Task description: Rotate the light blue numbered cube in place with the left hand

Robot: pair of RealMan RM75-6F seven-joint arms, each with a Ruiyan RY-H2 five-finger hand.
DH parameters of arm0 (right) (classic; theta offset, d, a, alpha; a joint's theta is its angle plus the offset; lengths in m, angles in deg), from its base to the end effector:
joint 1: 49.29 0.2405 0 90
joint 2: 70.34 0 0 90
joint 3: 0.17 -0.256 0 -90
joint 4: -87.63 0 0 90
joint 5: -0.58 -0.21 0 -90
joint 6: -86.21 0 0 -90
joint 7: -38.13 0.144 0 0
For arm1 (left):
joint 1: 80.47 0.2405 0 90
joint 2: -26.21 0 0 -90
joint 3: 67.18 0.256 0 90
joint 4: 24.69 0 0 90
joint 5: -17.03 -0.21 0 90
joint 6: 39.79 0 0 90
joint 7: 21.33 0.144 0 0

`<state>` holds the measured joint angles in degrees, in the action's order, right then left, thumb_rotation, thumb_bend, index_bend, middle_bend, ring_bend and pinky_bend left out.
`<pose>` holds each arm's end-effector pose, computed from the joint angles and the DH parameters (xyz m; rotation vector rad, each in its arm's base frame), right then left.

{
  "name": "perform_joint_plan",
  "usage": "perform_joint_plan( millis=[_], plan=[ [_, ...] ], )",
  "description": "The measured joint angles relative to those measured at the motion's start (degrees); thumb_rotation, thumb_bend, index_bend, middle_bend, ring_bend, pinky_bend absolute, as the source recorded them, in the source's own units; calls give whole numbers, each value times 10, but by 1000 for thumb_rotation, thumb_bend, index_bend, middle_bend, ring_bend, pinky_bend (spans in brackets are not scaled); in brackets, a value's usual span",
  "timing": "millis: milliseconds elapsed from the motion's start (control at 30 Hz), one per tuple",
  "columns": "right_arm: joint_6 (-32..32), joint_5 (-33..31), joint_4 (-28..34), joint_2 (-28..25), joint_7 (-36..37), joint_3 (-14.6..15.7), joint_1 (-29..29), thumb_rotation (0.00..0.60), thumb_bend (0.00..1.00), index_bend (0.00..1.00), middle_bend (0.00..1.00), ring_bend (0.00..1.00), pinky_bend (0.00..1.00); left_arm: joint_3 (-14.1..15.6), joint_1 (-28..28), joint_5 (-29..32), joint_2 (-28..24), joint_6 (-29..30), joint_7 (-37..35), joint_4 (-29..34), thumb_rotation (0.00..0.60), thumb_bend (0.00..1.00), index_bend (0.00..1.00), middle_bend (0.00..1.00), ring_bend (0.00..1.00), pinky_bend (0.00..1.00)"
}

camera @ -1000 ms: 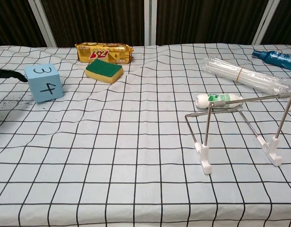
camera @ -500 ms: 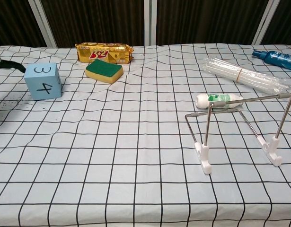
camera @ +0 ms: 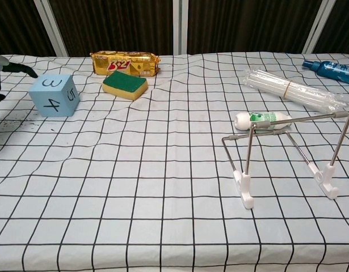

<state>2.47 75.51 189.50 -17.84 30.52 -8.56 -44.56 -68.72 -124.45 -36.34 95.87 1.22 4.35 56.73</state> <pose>-0.3054 -0.1959 0.2269 1.2497 -0.8089 0.7506 -0.2602 0.3679 0.0798 -1.8868 -0.8350 -0.3394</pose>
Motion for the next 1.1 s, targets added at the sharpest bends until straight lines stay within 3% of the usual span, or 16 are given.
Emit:
perform_joint_plan(
  millis=[267, 467, 633, 867, 1100],
  plan=[
    [0, 0, 1, -2, -1, -1, 1, 600, 183, 0, 0, 0, 0, -11, -7, 46, -28, 36, 23, 55, 600, 487, 65, 874, 889, 879],
    [3, 1, -1, 2, 3, -1, 3, 600, 183, 0, 0, 0, 0, -30, -48, 157, -58, 7, 27, 107, 600, 493, 65, 893, 906, 892],
    [12, -2, -13, 3, 10, -1, 6, 600, 183, 0, 0, 0, 0, -23, -116, 272, -55, -16, 58, 112, 600, 502, 68, 897, 909, 896],
    [16, -12, -26, 1, 27, -4, 6, 600, 183, 0, 0, 0, 0, 24, -214, 420, -29, -54, 107, 74, 600, 518, 83, 903, 914, 899],
    [25, -17, -43, 4, 44, -6, 7, 600, 183, 0, 0, 0, 0, 102, -299, 534, -6, -91, 146, 38, 600, 537, 111, 912, 919, 902]
  ],
)
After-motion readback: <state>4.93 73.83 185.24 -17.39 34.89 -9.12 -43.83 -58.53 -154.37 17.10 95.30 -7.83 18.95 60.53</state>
